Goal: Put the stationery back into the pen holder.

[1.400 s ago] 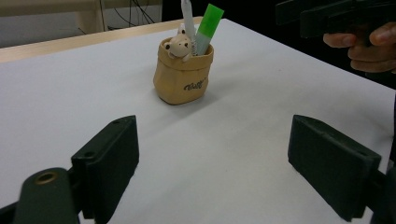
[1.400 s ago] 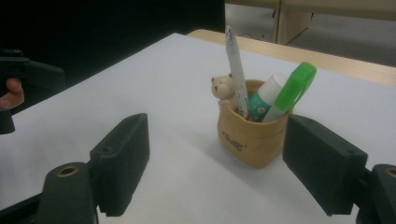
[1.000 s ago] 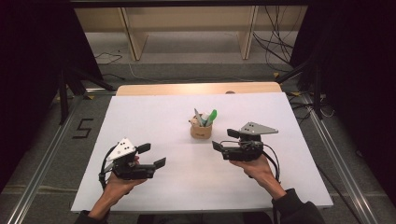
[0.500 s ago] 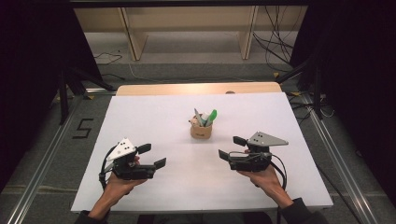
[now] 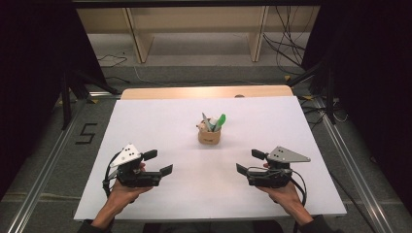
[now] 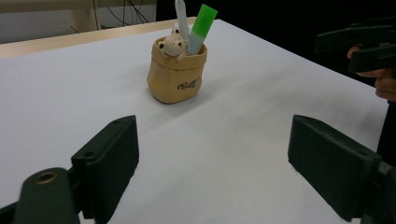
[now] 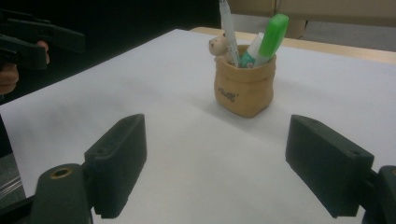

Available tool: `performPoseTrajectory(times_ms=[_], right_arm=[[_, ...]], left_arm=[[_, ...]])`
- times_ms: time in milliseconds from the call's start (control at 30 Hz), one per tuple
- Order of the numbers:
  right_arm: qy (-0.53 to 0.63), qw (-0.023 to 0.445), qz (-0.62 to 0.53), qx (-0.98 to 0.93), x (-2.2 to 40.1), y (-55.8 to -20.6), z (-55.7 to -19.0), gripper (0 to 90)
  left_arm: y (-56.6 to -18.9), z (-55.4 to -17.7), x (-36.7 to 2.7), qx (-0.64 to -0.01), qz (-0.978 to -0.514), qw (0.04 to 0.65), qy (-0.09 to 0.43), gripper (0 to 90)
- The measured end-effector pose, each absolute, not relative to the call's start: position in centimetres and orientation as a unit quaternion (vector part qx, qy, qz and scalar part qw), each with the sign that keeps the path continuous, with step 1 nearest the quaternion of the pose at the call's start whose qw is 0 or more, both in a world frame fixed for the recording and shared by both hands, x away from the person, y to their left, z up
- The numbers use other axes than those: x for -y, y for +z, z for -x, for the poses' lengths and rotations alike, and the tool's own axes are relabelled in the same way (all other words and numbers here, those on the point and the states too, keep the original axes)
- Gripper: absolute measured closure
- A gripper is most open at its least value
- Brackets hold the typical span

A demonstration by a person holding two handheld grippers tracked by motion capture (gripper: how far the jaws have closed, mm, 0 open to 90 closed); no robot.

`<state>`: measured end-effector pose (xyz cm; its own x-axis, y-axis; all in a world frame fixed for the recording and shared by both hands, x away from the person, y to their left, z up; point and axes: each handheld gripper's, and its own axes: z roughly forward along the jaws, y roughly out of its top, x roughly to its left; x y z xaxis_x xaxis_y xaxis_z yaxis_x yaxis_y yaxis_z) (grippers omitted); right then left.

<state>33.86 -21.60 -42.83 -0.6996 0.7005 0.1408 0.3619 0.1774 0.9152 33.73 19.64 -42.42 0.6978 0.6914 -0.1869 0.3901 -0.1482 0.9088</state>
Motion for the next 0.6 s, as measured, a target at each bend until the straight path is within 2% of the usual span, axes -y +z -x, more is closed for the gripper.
performPoseTrajectory(times_ms=[600], right_arm=[[0.535, 0.16, -0.359, -0.748, 22.34, -43.34, -33.31, 21.0]], left_arm=[[-42.47, -33.78, -19.57, -0.362, -0.746, 0.542, 0.136, 16.0]])
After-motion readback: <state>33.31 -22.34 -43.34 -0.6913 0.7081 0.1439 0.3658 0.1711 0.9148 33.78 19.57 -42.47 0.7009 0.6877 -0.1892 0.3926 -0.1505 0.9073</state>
